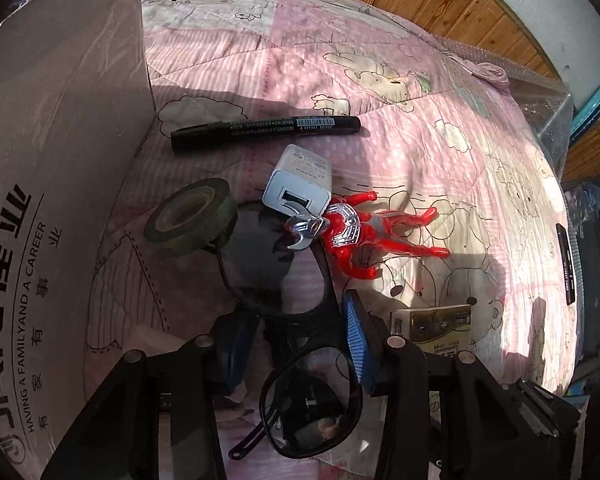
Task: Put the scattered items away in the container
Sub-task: 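Grasp the black glasses with the left tool while the right tool grasps the beige tissue pack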
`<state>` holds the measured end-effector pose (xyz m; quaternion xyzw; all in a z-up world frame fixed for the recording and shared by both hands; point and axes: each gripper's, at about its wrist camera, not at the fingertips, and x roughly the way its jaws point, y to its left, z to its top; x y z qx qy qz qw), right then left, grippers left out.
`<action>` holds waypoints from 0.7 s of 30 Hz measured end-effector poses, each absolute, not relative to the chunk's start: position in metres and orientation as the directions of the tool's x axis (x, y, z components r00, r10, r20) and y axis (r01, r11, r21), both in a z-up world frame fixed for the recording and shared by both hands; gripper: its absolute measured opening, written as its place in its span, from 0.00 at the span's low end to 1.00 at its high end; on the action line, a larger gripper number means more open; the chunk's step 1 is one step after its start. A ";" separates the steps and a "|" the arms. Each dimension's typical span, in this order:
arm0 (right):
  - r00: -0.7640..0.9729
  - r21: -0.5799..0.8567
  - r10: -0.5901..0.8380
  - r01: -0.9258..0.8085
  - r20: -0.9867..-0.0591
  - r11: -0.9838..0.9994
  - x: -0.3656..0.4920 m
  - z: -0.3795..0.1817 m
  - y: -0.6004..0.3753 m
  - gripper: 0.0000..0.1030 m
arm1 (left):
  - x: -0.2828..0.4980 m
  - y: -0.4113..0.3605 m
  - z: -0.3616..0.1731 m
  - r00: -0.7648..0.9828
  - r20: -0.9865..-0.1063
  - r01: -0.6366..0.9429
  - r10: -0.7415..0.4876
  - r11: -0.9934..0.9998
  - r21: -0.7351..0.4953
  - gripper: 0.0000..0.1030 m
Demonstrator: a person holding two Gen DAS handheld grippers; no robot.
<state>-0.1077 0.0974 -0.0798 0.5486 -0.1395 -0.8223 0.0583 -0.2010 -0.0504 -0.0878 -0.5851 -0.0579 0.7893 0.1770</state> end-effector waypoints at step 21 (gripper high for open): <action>-0.441 0.428 -0.352 -0.083 -0.826 -0.900 -0.101 -0.068 0.100 0.24 | -0.152 -0.076 -0.047 -0.294 -0.871 -0.265 0.393 -0.909 -0.321 0.38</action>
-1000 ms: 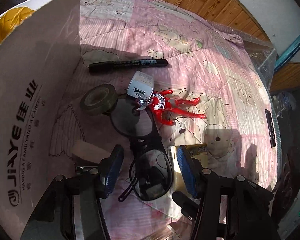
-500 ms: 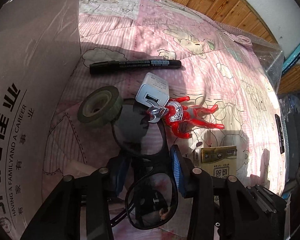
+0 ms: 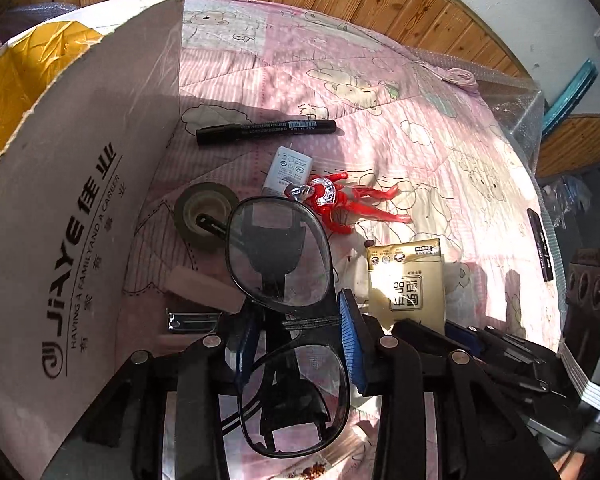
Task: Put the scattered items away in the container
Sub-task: 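Lift and carry the glasses and tissue pack over the yellow-lined box with both tools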
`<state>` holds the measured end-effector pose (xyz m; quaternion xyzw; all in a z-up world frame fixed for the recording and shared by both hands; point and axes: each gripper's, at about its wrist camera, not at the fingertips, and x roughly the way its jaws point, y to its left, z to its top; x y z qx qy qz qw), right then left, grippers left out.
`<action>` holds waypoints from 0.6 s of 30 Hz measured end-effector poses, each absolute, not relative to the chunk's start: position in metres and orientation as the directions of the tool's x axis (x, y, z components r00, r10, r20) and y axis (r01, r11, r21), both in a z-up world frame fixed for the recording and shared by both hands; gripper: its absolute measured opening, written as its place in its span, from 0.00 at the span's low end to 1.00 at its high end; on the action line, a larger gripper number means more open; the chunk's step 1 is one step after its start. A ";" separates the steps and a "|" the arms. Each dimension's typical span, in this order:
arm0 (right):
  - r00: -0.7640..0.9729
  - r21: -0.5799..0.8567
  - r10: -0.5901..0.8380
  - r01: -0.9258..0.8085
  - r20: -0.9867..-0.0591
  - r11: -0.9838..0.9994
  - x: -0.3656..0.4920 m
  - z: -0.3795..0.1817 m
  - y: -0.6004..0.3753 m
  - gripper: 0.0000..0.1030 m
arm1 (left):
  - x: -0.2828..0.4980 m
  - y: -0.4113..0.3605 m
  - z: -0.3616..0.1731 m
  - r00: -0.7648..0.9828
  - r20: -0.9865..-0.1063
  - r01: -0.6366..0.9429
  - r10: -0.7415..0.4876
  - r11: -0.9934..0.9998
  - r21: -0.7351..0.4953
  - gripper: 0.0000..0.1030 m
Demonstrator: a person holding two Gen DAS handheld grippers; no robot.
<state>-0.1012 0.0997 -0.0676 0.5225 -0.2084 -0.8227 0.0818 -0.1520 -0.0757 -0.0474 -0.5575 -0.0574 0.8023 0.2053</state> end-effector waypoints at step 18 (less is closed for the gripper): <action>-0.515 0.408 -0.295 -0.118 -0.805 -0.905 -0.064 -0.038 0.103 0.24 | -0.119 -0.098 0.000 -0.309 -0.812 -0.312 0.495 -0.859 -0.406 0.38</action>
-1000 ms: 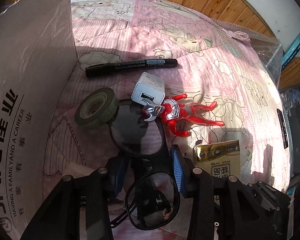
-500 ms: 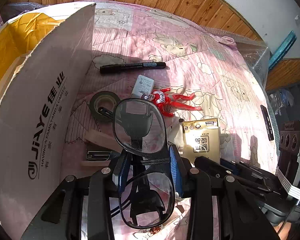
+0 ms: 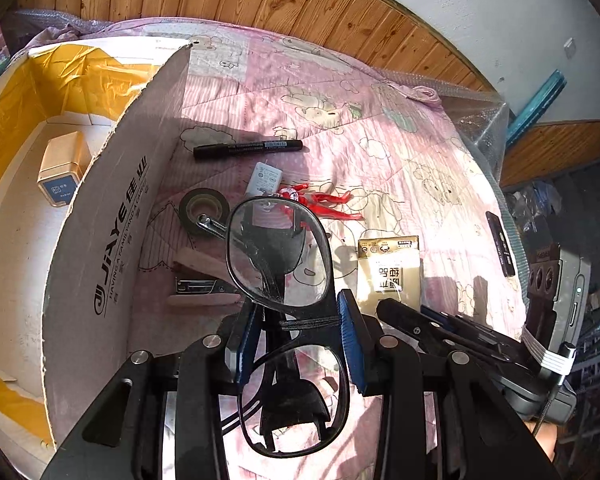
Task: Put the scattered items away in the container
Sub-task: 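Lift and carry the glasses and tissue pack over the yellow-lined box with both tools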
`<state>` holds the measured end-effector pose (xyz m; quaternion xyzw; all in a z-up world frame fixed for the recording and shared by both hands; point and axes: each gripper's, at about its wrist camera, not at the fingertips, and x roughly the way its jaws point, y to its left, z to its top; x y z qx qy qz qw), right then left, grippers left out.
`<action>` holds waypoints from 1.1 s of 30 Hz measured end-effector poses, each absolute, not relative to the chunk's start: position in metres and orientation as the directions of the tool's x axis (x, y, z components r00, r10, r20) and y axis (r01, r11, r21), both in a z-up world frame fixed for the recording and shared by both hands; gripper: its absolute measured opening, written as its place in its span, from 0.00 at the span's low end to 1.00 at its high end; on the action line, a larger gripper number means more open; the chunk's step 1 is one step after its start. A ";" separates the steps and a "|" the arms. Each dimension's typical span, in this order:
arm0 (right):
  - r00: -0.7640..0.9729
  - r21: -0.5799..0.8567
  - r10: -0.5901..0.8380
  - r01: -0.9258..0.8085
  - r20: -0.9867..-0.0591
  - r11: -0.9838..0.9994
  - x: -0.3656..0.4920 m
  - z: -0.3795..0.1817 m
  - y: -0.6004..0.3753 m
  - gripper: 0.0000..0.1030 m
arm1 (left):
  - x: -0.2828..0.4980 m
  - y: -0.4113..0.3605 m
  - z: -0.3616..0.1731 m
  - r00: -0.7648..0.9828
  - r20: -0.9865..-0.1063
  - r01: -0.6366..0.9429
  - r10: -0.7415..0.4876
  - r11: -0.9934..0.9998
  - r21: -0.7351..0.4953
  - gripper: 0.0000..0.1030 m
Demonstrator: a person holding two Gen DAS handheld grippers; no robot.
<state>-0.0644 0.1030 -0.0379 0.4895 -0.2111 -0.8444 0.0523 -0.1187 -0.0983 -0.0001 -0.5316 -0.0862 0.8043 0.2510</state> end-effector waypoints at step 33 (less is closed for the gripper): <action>-0.531 0.356 -0.242 -0.124 -0.812 -0.926 -0.010 -0.003 0.053 0.24 | -0.077 -0.136 0.049 -0.425 -0.760 -0.370 0.492 -0.861 -0.350 0.38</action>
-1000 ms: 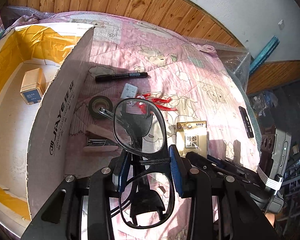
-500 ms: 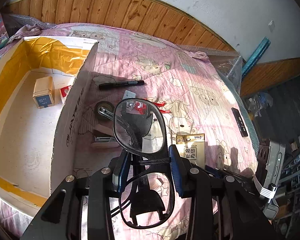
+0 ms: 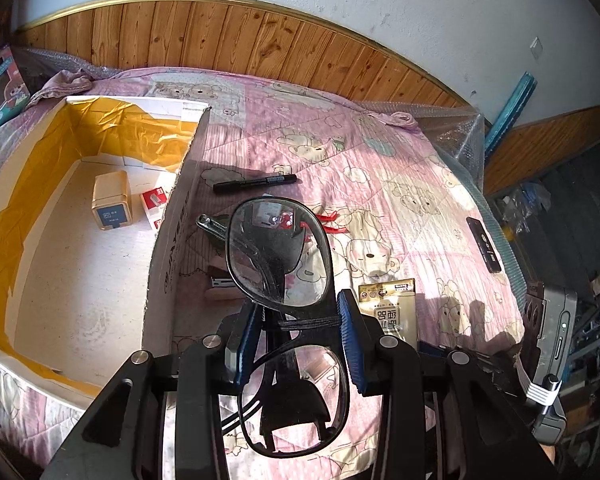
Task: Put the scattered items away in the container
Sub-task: 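Lift and carry the glasses and tissue pack over the yellow-lined box with both tools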
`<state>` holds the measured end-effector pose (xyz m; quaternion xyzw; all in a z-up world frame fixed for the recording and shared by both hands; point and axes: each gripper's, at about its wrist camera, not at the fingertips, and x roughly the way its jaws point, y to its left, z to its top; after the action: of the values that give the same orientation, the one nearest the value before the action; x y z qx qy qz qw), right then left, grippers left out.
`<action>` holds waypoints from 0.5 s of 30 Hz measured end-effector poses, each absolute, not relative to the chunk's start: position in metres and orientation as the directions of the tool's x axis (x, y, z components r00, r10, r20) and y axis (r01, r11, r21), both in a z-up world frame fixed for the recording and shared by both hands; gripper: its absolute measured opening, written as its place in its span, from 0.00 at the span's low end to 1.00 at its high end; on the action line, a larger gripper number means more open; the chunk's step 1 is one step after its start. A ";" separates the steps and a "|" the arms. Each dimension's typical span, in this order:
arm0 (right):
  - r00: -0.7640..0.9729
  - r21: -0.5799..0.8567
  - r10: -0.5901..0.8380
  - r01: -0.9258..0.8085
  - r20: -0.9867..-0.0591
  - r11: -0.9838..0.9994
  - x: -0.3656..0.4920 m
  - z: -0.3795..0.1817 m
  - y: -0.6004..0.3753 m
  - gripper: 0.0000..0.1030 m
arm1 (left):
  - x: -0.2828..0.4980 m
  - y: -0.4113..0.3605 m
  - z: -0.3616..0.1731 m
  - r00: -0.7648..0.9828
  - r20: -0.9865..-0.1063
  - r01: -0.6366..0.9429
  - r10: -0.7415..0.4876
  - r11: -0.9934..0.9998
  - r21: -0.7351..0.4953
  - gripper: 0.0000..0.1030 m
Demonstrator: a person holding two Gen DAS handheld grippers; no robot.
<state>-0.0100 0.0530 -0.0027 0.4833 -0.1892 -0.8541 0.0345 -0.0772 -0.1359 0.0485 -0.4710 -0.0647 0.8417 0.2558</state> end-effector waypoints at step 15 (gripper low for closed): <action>-0.539 0.324 -0.232 -0.081 -0.810 -0.943 -0.010 0.021 0.020 0.24 | -0.069 -0.158 0.058 -0.459 -0.747 -0.360 0.481 -0.869 -0.338 0.38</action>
<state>-0.0097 0.0202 0.0213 0.4781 -0.1637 -0.8618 0.0437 -0.0691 -0.1584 0.0578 -0.4575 -0.0660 0.8517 0.2470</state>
